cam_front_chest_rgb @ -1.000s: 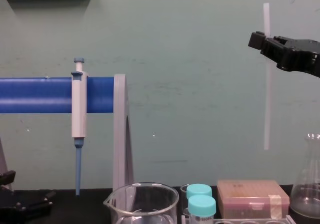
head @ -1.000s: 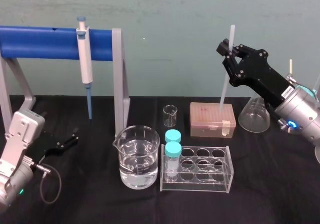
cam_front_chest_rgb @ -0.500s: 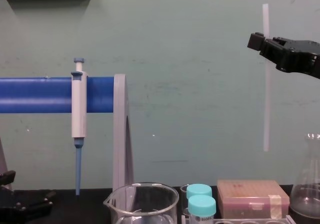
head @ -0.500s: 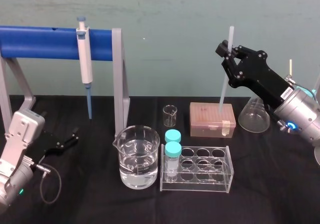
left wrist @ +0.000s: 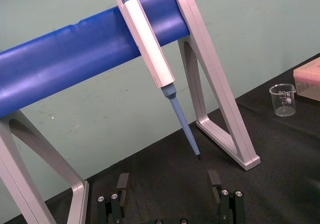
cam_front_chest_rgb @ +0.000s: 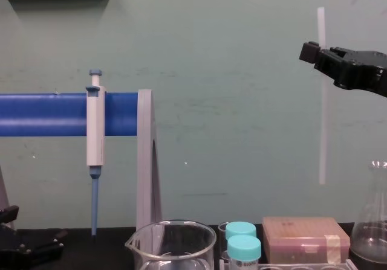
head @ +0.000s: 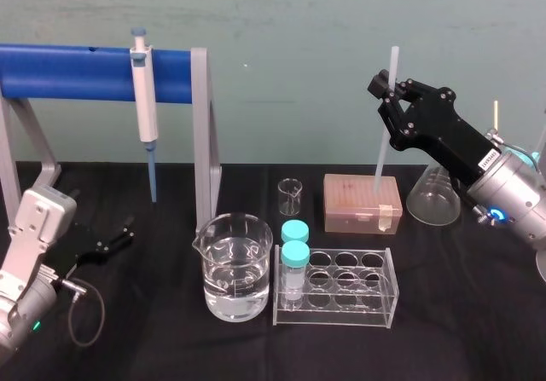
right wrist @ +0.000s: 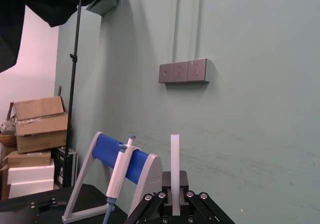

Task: Pick up the stirring rod with one hand, then place it down.

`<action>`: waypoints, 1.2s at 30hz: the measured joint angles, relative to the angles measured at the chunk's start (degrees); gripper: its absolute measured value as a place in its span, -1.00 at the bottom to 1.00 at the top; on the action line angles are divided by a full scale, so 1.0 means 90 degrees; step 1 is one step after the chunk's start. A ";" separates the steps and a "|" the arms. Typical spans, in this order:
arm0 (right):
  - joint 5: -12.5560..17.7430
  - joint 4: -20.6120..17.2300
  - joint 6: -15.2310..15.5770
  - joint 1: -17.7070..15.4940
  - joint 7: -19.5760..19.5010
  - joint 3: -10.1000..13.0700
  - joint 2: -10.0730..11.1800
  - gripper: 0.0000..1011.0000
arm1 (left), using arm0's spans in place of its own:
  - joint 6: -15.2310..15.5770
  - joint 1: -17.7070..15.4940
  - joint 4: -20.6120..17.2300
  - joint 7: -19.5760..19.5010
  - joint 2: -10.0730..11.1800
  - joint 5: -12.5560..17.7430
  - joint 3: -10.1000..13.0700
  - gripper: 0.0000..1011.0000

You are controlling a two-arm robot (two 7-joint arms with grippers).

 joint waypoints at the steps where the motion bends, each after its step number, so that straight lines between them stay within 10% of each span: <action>1: -0.0001 0.0007 0.0000 0.0004 0.0001 -0.0001 -0.0002 -0.87 | 0.0000 0.0000 0.0000 0.0000 0.0000 0.0000 0.0000 0.98; 20: 0.0060 0.0040 0.0028 0.0004 0.0099 -0.0020 0.0023 -0.87 | 0.0000 0.0000 0.0000 0.0000 0.0000 0.0000 0.0000 0.98; 36: 0.0627 -0.0717 0.0332 -0.0969 0.0519 -0.0011 0.0722 -0.87 | 0.0000 0.0000 0.0000 0.0000 0.0000 0.0000 0.0000 0.98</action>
